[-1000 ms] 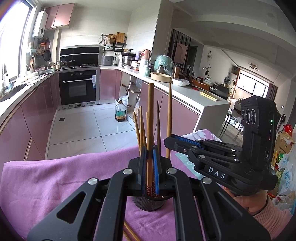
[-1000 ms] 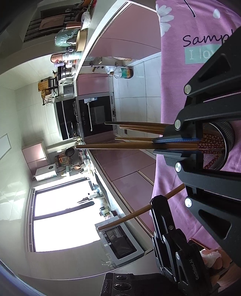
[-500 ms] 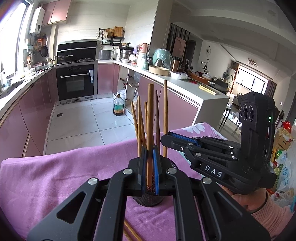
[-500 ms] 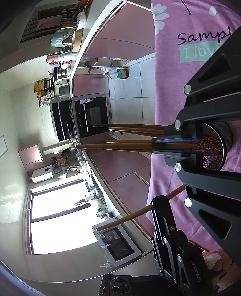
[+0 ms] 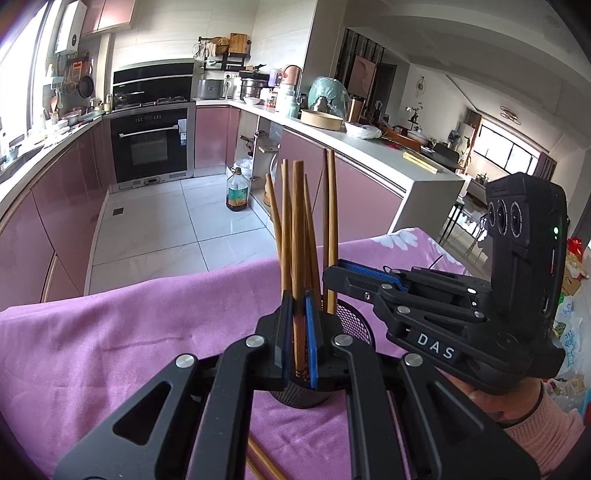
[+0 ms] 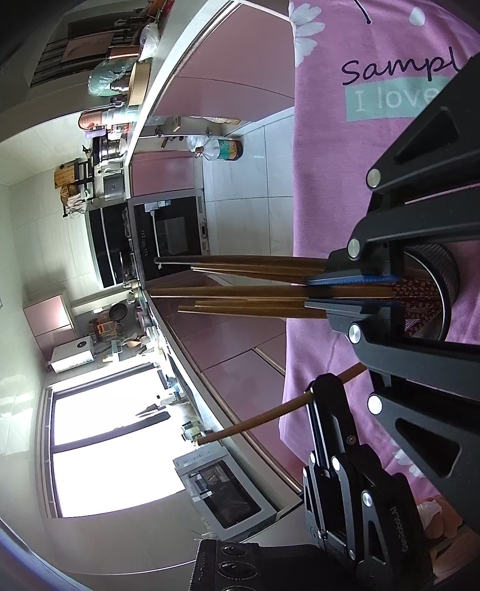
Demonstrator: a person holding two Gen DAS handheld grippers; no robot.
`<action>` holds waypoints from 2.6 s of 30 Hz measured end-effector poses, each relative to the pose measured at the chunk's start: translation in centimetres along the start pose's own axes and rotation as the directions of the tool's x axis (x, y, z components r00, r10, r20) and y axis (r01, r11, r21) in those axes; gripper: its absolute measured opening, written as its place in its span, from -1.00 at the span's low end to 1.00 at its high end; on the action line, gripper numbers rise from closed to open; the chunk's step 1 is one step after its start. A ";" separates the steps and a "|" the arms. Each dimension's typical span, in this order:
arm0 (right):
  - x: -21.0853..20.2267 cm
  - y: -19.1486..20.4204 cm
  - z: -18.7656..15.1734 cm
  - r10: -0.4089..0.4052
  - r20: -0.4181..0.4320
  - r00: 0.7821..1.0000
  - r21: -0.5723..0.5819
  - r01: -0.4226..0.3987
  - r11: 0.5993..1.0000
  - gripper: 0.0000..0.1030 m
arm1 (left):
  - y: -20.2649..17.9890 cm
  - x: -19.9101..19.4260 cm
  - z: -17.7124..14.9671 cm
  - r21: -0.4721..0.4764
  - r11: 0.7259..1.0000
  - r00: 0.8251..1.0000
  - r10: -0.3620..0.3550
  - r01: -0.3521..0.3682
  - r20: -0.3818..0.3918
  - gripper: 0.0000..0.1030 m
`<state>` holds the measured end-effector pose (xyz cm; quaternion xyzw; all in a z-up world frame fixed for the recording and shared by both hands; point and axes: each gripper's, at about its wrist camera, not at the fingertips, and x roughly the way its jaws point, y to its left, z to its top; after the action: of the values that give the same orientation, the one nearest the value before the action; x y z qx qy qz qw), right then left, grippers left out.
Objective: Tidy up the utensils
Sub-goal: 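Open both tools to release the chopsticks in the cup and withdraw, then move both open tools toward the last two chopsticks on the cloth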
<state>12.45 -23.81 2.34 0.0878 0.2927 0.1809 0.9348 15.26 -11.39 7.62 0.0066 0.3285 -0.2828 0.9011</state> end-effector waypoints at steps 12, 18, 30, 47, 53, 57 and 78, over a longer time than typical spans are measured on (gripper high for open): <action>0.2 -0.5 -0.3 0.000 -0.013 1.000 0.024 0.000 1.000 -0.85 | 1.7 3.7 0.0 -0.047 0.999 1.000 0.016 -0.017 -0.023 -0.85; -0.2 -0.4 -0.8 0.010 -0.015 1.000 0.023 -0.010 1.000 -0.85 | 2.5 4.6 -0.4 -0.052 0.998 1.000 0.021 -0.022 -0.017 -0.81; -4.3 1.1 -2.5 0.090 -0.002 0.996 -0.056 -0.090 0.994 -0.63 | 3.4 -0.5 -4.2 -0.029 0.992 0.986 0.124 -0.122 0.112 -0.35; -0.7 6.1 -11.2 0.153 -0.268 0.951 -0.094 -0.183 0.979 -0.42 | 7.2 -0.4 -15.6 -0.081 0.973 0.975 0.213 -0.218 -0.068 -0.26; -0.5 6.2 -12.2 0.144 -0.284 0.948 -0.071 -0.171 0.983 -0.37 | 6.6 -0.4 -17.0 -0.077 0.969 0.971 0.228 -0.234 -0.078 -0.20; -0.4 6.2 -12.7 0.134 -0.287 0.948 -0.066 -0.160 0.985 -0.36 | 6.0 -0.5 -17.7 -0.085 0.969 0.971 0.223 -0.231 -0.087 -0.18; 0.3 7.6 -13.9 0.113 -0.327 0.938 -0.102 -0.154 0.983 -0.35 | 6.0 -0.4 -20.0 -0.100 0.968 0.968 0.215 -0.228 -0.126 -0.14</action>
<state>2.45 -15.94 -7.09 0.0178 0.4218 0.2739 0.8641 6.37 -2.20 -8.88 0.0082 0.3925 -0.1600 0.9057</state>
